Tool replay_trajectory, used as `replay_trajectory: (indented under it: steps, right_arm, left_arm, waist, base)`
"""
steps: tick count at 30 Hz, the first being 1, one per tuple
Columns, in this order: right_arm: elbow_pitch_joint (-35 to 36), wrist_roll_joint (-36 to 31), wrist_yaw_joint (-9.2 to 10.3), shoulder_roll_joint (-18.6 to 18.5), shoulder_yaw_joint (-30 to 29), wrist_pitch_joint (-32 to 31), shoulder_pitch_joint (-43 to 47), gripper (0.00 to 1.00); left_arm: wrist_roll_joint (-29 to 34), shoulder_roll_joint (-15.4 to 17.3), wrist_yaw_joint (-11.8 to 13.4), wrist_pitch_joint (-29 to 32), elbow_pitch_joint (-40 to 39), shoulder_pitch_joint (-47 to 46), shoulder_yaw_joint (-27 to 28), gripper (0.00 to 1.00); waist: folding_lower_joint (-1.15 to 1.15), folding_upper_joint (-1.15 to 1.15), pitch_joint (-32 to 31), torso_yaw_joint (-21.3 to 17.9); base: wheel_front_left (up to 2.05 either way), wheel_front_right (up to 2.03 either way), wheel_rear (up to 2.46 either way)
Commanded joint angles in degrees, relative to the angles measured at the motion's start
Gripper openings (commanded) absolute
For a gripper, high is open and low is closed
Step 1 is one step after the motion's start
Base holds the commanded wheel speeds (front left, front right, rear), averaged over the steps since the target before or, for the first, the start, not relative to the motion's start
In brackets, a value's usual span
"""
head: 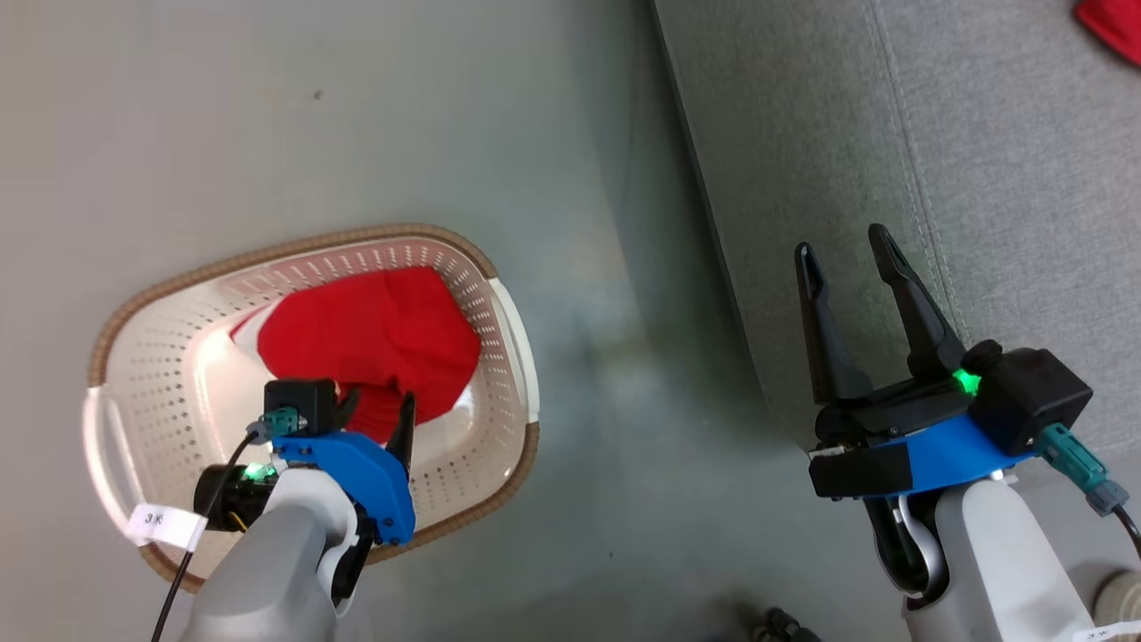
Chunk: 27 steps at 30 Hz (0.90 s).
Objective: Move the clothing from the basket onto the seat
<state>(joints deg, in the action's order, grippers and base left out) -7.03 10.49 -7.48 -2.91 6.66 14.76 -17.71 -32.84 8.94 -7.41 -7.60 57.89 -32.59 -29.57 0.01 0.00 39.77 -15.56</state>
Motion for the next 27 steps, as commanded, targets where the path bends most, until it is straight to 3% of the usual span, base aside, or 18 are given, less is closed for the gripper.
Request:
replay_trajectory:
  steps: [1, 9, 17, 24, 27]
  right_arm:
    - [0.4, 0.6, -0.03, 0.0, 0.3, 0.3, -1.2, 1.00]
    - [2.0, 1.8, -0.03, 0.0, 1.6, 0.5, -2.6, 1.00]
    - [4.4, 2.5, -0.03, 0.0, 2.3, 0.5, -2.9, 1.00]
    - [7.4, 3.4, -0.03, 0.0, 3.2, 0.5, -2.6, 1.00]
    - [8.5, 3.9, -0.02, 0.0, 3.5, 0.5, -2.2, 1.00]
  left_arm:
    - [-0.6, 0.3, -0.1, 0.5, 0.4, -1.7, -0.4, 1.00]
    - [-4.0, 0.9, -0.1, 3.3, 3.5, -5.4, -2.3, 1.00]
    - [-5.4, 1.5, 0.0, 2.3, 6.8, -8.8, -2.7, 1.00]
    - [-5.4, 1.5, 0.8, 1.8, 10.3, -11.9, -2.7, 1.00]
    - [-5.2, 1.6, 2.5, 1.4, 11.9, -13.9, -2.6, 1.00]
  waist:
    - [-0.01, 0.00, 2.4, -1.2]
    - [-0.01, 0.00, 6.2, -2.6]
    - [-0.01, 0.00, 8.7, -4.0]
    - [-0.01, 0.00, 11.0, -5.3]
    - [-0.01, 0.00, 12.5, -5.9]
  base:
    - [0.00, 0.00, 0.00]
    - [0.00, 0.00, 0.00]
    - [0.00, 0.00, 0.00]
    - [0.00, 0.00, 0.00]
    - [0.00, 0.00, 0.00]
